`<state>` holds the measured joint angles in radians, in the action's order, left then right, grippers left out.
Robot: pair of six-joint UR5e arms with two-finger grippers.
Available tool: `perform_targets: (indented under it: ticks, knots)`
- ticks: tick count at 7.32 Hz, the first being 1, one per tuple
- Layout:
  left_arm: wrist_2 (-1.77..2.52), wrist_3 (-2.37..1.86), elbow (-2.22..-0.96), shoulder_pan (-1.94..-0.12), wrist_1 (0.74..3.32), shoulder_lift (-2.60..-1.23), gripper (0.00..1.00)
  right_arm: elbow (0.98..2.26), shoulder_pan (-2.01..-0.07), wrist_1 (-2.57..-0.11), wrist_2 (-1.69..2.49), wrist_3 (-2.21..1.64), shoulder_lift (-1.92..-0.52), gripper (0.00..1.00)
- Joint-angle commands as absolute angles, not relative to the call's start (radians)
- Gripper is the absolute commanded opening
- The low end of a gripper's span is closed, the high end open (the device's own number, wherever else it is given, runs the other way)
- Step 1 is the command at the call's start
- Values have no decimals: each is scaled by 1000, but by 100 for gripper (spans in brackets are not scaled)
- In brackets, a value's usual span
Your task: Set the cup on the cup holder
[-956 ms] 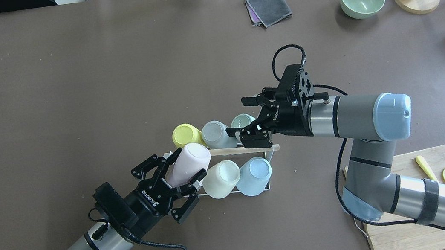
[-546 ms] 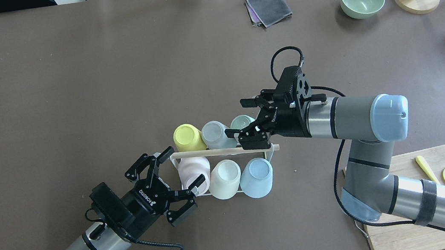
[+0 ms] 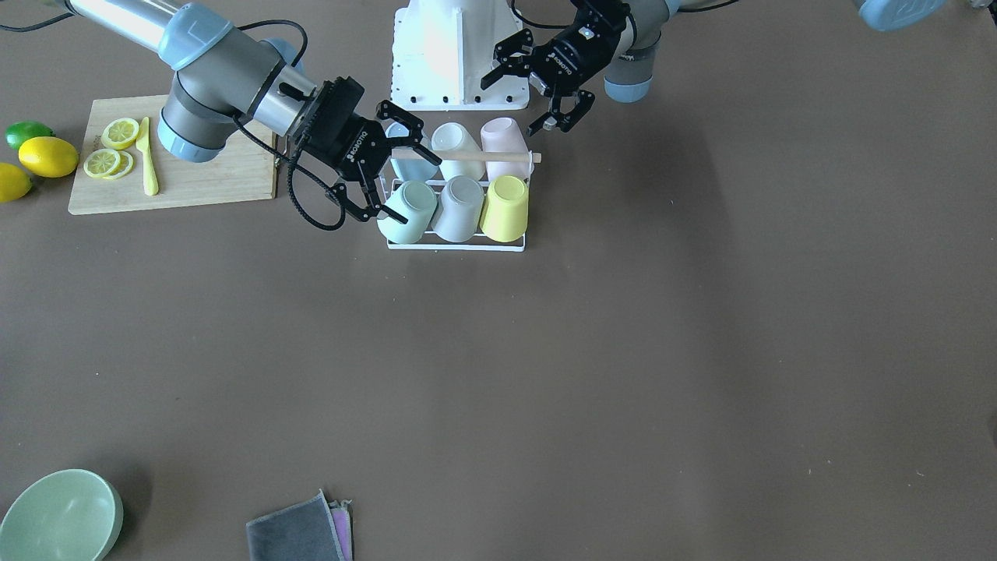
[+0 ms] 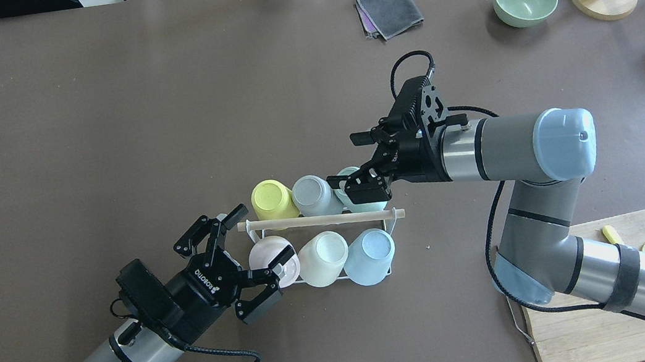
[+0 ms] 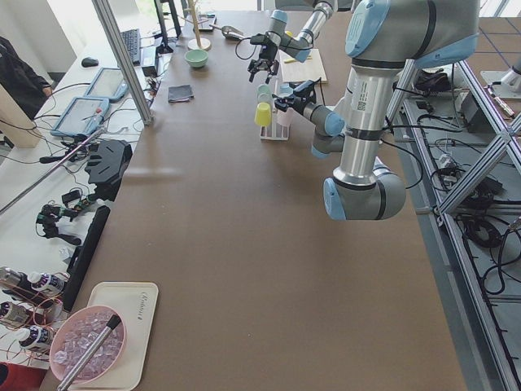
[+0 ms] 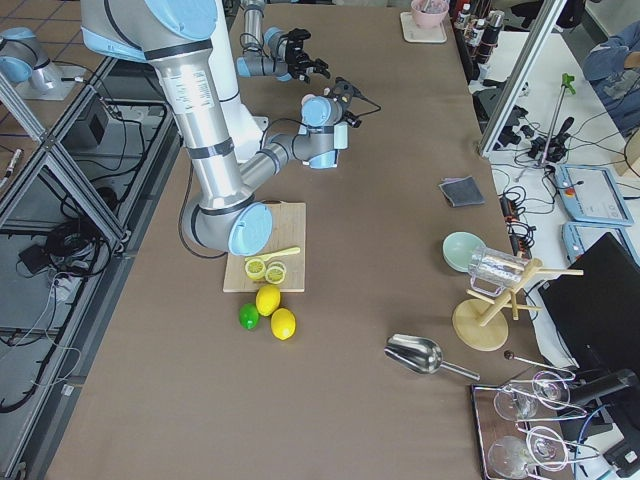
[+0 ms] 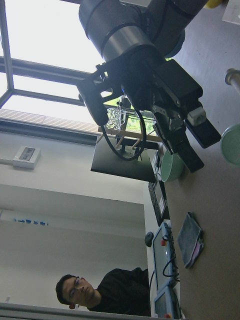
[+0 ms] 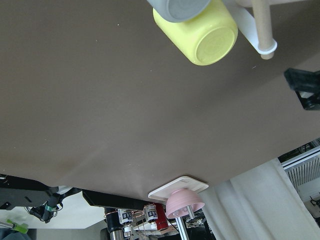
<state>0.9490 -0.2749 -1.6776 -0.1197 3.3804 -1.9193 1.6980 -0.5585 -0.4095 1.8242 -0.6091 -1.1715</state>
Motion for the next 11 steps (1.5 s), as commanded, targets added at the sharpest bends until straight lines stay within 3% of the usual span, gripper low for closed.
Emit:
perform_targets:
  ticks: [1,3,4,11]
  knots:
    - [972,-276,-1777,-172,3277,-1895,98,1733,-629,-541,1954,-603,-1154,100]
    - [1163,-297,-1839,-352,3069,-1878,98,1773,-728,-694,2081,-578,-1157,100]
    - [1302,-363,-1836,-429,2922,-1879,98,1813,-780,-845,2156,-575,-1161,100]
    - [2099,-367,-1812,-859,2150,-1881,98,1813,-1129,-1294,2351,-502,-1366,100]
